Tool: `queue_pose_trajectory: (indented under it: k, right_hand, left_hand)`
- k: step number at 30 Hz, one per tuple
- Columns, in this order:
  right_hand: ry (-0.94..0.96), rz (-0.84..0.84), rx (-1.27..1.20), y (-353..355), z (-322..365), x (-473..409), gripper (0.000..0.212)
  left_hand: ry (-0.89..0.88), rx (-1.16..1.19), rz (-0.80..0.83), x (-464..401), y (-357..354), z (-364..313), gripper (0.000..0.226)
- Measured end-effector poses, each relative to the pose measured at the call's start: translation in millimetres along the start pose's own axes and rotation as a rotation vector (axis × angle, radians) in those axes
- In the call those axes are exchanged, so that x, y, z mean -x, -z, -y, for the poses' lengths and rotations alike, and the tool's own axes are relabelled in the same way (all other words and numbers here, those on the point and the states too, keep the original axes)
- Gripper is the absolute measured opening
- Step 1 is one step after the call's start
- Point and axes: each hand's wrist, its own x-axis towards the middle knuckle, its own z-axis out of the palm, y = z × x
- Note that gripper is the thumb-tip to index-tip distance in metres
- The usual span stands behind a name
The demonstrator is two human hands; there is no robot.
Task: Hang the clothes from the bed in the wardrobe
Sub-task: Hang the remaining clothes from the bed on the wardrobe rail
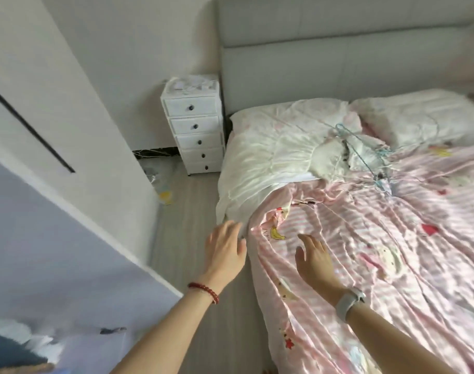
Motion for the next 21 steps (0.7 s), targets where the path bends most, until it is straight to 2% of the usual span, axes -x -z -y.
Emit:
queue_pose_trajectory:
  k: [7,11,21]
  right_hand:
    - [-0.237,-0.08,-0.055,25.6,-50.1,-70.0,0.04]
    - [-0.365,-0.16,-0.11,30.3,-68.8,-125.2,0.038]
    - [-0.626,-0.212,-0.253,33.8,-114.4,-253.4,0.036]
  left_hand:
    - [-0.099,0.037,0.149,-133.0,-41.7,-30.5,0.043]
    - [-0.154,0.018,0.258,-212.6,-68.7,-28.3,0.043]
    - [-0.171,-0.049,0.4,-365.9,-123.8,-15.3,0.039]
